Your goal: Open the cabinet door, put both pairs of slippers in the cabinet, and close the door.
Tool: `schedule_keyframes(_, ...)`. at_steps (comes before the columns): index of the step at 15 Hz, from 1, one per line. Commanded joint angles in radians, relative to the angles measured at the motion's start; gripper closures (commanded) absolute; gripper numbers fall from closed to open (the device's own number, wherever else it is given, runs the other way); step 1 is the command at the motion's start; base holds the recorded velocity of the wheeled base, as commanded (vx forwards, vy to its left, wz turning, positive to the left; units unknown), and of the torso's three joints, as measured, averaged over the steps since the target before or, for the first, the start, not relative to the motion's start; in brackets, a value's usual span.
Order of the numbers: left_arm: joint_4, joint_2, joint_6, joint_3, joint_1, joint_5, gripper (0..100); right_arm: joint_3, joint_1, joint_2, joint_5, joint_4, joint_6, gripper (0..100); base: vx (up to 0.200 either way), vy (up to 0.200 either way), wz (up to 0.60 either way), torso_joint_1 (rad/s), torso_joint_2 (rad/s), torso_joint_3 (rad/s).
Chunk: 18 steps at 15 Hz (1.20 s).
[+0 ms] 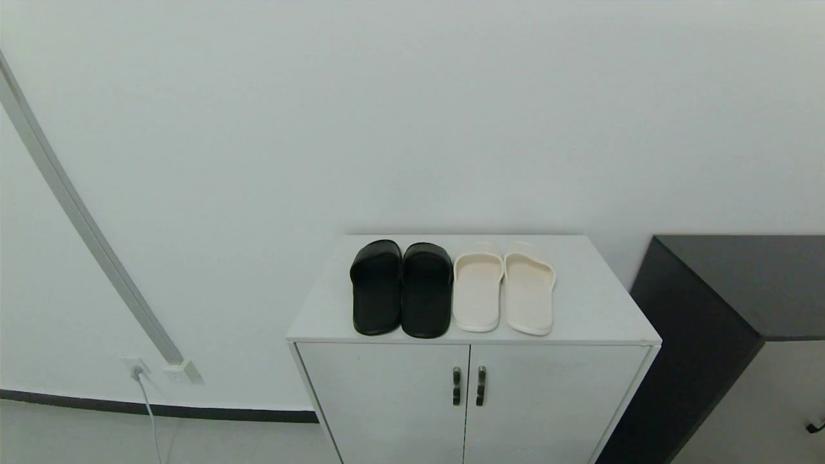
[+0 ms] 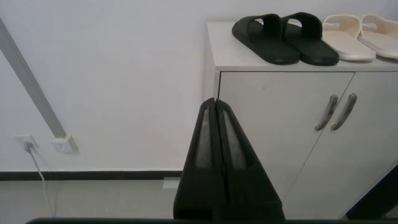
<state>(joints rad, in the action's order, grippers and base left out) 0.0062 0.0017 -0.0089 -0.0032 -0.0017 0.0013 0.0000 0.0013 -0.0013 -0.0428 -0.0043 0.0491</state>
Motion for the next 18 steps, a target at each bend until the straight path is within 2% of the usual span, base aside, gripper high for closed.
schedule_keyframes(1,0.0,0.001,0.0,0.0,0.0,0.0,100,0.0,0.0,0.001,0.0,0.0,0.0,0,0.0,0.0,0.0,0.0,0.0,0.0)
schedule_keyframes(5,0.0,0.001,-0.003,0.0,0.0,0.002,100,-0.003,0.0,0.001,0.001,-0.005,-0.022,0,0.0,0.0,0.0,0.0,0.0,0.0)
schedule_keyframes(6,0.0,0.001,-0.002,0.0,0.0,0.002,100,-0.051,0.002,0.014,0.006,-0.019,-0.018,0,0.0,0.0,0.0,0.0,0.0,0.0)
schedule_keyframes(7,0.0,0.001,-0.002,0.0,0.0,0.002,100,-0.173,0.025,0.084,0.006,-0.025,0.032,0,0.0,0.0,0.0,0.0,0.0,0.0)
schedule_keyframes(8,0.0,0.001,-0.003,0.0,0.0,0.002,100,-0.221,0.131,0.274,0.001,0.01,0.147,0,0.0,0.0,0.0,0.0,0.0,0.0)
schedule_keyframes(9,0.0,0.001,-0.005,0.0,0.0,0.002,100,-0.149,0.16,0.31,-0.005,-0.005,0.1,0,0.0,0.0,0.0,0.0,0.0,0.0)
schedule_keyframes(11,0.0,0.001,-0.008,0.0,0.0,0.003,100,-0.061,0.163,0.368,0.003,-0.059,0.092,0,0.0,0.0,0.0,0.0,0.0,0.0)
schedule_keyframes(14,0.0,0.001,-0.002,0.0,0.0,0.0,100,-0.147,0.169,0.561,0.007,-0.08,0.084,0,0.0,0.0,0.0,0.0,0.0,0.0)
schedule_keyframes(16,0.0,0.001,-0.002,0.0,0.0,0.0,100,-0.183,0.206,0.719,0.007,-0.157,0.061,0,0.0,0.0,0.0,0.0,0.0,0.0)
schedule_keyframes(18,0.0,0.001,-0.005,0.0,0.0,0.003,100,-0.186,0.253,0.965,0.0,-0.393,0.061,0,0.0,0.0,0.0,0.0,0.0,0.0)
